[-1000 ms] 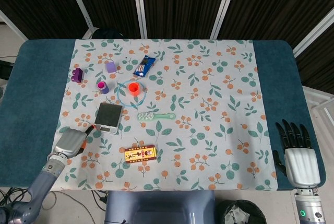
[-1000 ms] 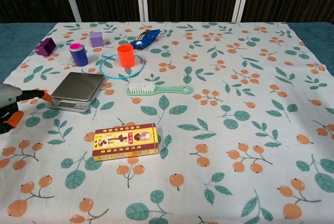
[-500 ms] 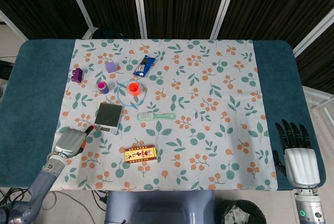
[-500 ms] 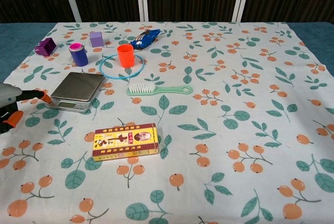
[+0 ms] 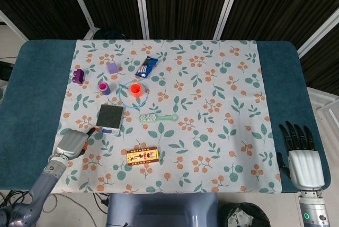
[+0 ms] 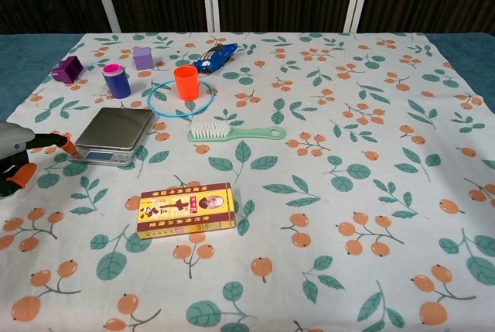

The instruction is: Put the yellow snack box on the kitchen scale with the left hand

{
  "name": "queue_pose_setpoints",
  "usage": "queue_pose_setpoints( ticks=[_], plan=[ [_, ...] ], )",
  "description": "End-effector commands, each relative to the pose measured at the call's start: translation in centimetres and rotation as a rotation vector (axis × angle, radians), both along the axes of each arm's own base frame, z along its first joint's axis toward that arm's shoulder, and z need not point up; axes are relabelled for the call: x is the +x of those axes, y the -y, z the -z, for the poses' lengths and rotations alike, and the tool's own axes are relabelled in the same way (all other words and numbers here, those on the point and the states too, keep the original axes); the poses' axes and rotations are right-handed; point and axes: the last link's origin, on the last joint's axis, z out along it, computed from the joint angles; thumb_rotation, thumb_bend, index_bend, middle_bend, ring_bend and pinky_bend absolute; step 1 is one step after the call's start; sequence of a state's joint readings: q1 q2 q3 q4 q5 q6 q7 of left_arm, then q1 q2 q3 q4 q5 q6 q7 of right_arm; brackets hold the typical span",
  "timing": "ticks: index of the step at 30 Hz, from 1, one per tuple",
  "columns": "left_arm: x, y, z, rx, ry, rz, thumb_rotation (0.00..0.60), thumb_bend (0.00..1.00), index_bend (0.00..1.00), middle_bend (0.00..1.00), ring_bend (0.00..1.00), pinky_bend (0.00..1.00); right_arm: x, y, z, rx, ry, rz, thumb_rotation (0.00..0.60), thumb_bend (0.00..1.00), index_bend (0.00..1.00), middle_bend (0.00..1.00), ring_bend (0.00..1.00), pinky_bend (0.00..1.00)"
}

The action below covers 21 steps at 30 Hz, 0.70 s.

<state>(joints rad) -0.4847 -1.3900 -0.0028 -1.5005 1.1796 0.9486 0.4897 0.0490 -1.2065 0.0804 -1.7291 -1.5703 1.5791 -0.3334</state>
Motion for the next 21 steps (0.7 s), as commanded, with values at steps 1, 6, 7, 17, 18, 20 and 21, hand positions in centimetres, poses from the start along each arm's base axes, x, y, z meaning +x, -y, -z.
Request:
queue_pose_setpoints(
  ticks=[1,6,7,17,18,20,21],
  plan=[
    [-0.03,-0.01,-0.06,0.002,-0.005,0.001,0.600,0.70,0.28,0.87,0.77,0.72,-0.01,0.00,0.00,0.000,0.000,0.000,0.600,0.51,0.03,0.07,0.06,0.01],
    [-0.13,-0.07,-0.01,0.003,-0.013,-0.001,0.600,0.70,0.31,0.87,0.77,0.72,0.01,-0.01,0.01,0.001,0.001,-0.001,0.600,0.51,0.03,0.07,0.06,0.01],
    [-0.12,-0.09,0.00,0.004,-0.014,-0.001,0.600,0.70,0.31,0.87,0.77,0.72,0.02,-0.01,0.01,0.001,0.001,-0.001,0.600,0.51,0.03,0.07,0.06,0.01],
    [-0.11,-0.26,0.01,0.011,-0.020,0.000,0.600,0.70,0.32,0.87,0.77,0.72,0.04,-0.03,-0.02,0.000,0.001,-0.002,0.600,0.51,0.03,0.07,0.06,0.01],
    [-0.10,-0.27,0.02,0.011,-0.021,0.001,0.600,0.70,0.32,0.87,0.77,0.72,0.05,-0.03,-0.02,0.000,0.002,-0.002,0.600,0.51,0.03,0.07,0.06,0.01],
    [-0.05,-0.28,0.07,0.010,-0.021,0.003,0.600,0.70,0.32,0.87,0.77,0.72,0.05,-0.04,-0.01,0.001,0.001,-0.003,0.600,0.51,0.03,0.07,0.06,0.01],
    [-0.04,-0.27,0.10,0.009,-0.022,0.004,0.600,0.70,0.32,0.87,0.77,0.72,0.05,-0.05,0.00,0.001,0.001,-0.003,0.600,0.51,0.03,0.07,0.06,0.01]
  ],
)
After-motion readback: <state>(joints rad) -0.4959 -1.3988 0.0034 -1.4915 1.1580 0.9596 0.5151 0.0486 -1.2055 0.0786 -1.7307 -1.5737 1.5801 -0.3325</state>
